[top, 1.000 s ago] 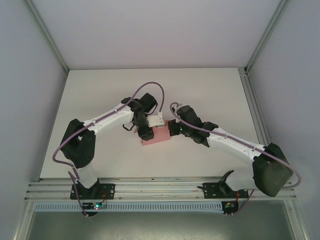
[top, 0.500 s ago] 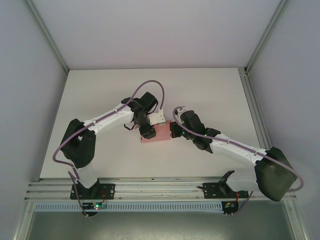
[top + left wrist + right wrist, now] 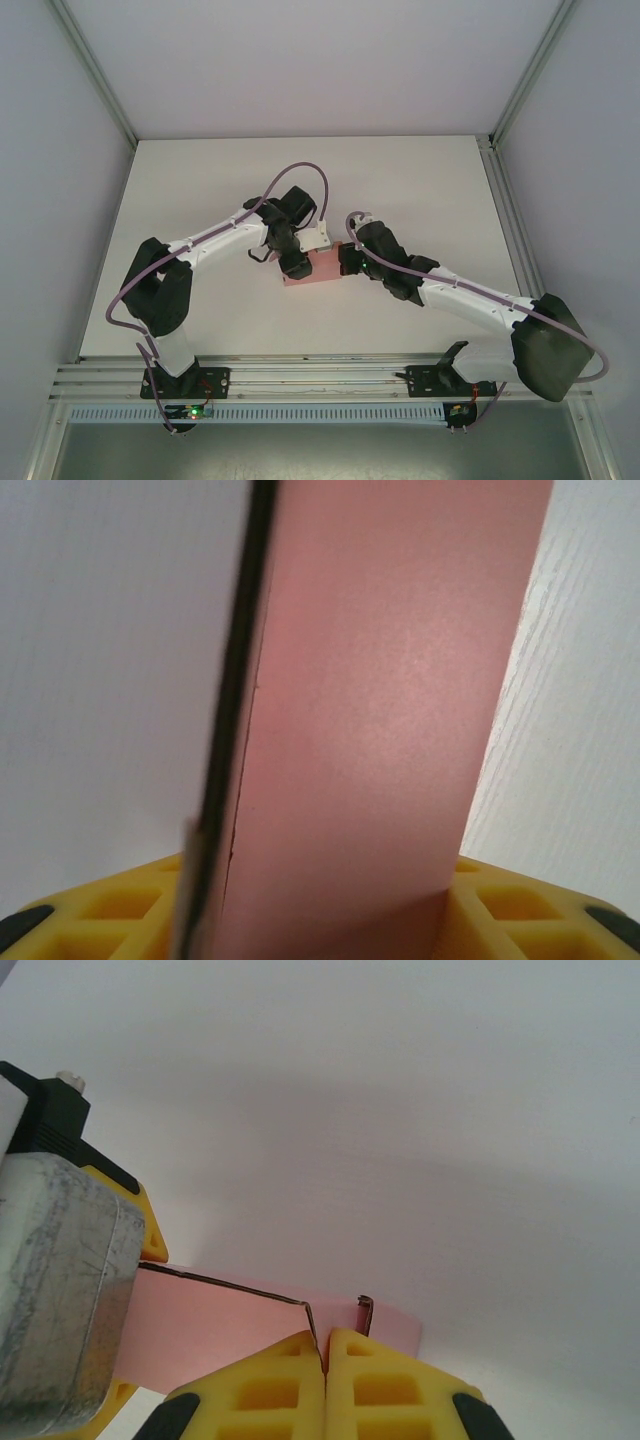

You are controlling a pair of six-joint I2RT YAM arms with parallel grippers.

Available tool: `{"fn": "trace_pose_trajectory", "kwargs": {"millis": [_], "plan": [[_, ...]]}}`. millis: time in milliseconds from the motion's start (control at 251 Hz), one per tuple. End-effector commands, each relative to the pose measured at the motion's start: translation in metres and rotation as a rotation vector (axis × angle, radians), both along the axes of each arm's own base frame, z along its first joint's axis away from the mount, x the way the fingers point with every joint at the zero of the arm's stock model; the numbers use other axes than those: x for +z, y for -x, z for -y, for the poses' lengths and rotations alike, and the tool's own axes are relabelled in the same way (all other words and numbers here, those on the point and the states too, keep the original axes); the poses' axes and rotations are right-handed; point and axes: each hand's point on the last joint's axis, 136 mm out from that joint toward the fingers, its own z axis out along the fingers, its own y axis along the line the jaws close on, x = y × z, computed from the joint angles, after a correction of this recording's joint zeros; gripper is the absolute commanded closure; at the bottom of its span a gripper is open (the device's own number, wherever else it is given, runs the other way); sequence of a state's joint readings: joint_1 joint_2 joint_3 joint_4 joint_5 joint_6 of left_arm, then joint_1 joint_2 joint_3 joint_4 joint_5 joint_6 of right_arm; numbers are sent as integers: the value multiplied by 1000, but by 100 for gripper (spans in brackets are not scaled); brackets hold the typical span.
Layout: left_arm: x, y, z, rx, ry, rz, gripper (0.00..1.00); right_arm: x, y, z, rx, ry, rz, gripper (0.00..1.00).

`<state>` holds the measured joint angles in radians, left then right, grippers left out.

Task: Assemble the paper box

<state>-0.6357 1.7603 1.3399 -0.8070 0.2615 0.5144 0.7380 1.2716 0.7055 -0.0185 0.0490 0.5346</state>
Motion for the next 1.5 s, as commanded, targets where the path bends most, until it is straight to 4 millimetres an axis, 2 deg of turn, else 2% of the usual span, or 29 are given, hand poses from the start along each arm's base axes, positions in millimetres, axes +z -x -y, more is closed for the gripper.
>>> {"fn": "trace_pose_trajectory", "kwargs": {"millis": [0,132,263,487,650,778,830,982,1058,1105,1189,1281,1385,1496], "plan": [[2,-11,13,20,55,50,49,-5,9,-10,20,-13,-40,100],[4,-12,14,21,57,56,49,-27,12,-3,-9,10,-68,100],[6,-11,14,22,65,59,49,-39,18,4,-33,23,-65,100],[9,-9,19,23,97,47,49,-46,34,7,122,122,59,100],[13,-11,18,31,98,54,48,-46,35,14,117,117,103,100],[29,-10,24,29,134,55,42,-35,27,16,70,113,121,100],[38,-10,26,36,148,54,34,-29,22,18,26,109,122,100],[64,-9,25,61,183,84,25,-12,17,15,-25,130,173,100],[75,-9,21,98,196,110,20,-9,15,20,-69,165,186,100],[83,-8,18,131,207,122,13,-10,13,23,-88,176,186,100],[87,-4,9,178,207,131,8,-12,12,21,-101,186,193,100],[83,-5,-8,296,162,146,9,-11,13,19,-108,198,204,100],[73,3,-26,441,116,101,17,-9,14,18,-120,203,211,100],[58,13,-33,513,90,56,36,-10,15,14,-111,197,212,100]]}}
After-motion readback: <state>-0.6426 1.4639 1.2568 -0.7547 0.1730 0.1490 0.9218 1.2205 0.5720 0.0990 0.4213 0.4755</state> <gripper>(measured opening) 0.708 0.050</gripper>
